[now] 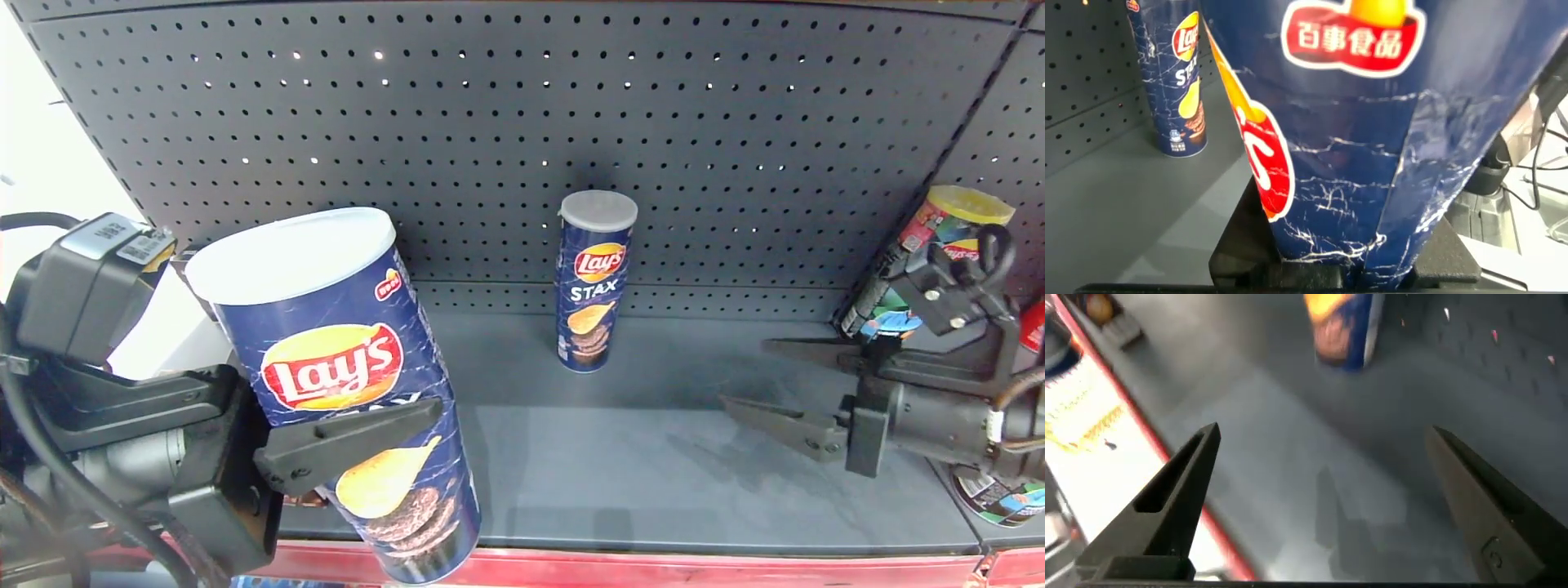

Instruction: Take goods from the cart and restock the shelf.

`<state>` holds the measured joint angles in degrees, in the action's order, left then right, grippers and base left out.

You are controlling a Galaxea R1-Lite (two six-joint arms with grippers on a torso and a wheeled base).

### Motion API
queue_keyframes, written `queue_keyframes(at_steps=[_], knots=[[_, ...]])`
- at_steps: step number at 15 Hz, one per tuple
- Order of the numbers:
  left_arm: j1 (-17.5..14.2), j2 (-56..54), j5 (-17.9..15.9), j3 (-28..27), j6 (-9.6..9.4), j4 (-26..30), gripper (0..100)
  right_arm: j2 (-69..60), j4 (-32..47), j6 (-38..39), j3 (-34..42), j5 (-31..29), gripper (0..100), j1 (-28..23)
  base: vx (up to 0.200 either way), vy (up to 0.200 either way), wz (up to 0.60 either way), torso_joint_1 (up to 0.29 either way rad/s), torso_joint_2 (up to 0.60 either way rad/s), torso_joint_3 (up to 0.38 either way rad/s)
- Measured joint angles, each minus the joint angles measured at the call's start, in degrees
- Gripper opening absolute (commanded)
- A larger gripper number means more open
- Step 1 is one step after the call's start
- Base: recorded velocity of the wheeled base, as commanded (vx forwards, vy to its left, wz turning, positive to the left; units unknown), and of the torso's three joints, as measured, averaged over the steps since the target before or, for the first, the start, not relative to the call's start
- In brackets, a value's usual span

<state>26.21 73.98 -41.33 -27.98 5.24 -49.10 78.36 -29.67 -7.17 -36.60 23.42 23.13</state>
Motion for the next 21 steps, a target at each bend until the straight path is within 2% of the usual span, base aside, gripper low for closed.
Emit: queue_keyframes(at_steps=[2, 5, 10, 11, 17, 21], knots=[[0.0, 0.0, -0.02, 0.04, 0.01, 0.0, 0, 5.99, -3.68, -0.07, -4.67, 3.16, 100, -1.6, 0.0, 0.0, 0.0, 0.0, 0.0, 0.0], [0.0, 0.05, -0.05, 0.09, 0.09, 0.0, 0, 13.99, -5.06, -0.18, -13.53, 9.01, 100, -3.61, 0.0, 0.0, 0.0, 0.0, 0.0, 0.0], [0.07, 0.1, -0.06, -0.02, 0.85, 0.0, 0, 24.92, -9.17, -1.85, -26.1, 24.5, 100, -6.27, 0.0, 0.0, 0.0, 0.0, 0.0, 0.0], [0.07, 0.1, -0.06, -0.02, 0.89, -0.02, 0, 26.76, -10.14, -2.16, -28.0, 25.99, 100, -6.57, 0.0, 0.0, 0.0, 0.0, 0.0, 0.0], [0.16, 0.16, -0.17, 0.06, 1.62, -0.11, 0, 36.28, -11.72, -2.4, -38.6, 27.27, 100, -6.01, 0.0, 0.0, 0.0, 0.0, 0.0, 0.0], [0.09, -0.06, -0.09, 0.23, 2.15, -0.09, 0, 40.02, -11.9, -2.3, -41.51, 28.86, 100, -4.22, 0.0, 0.0, 0.0, 0.0, 0.0, 0.0]])
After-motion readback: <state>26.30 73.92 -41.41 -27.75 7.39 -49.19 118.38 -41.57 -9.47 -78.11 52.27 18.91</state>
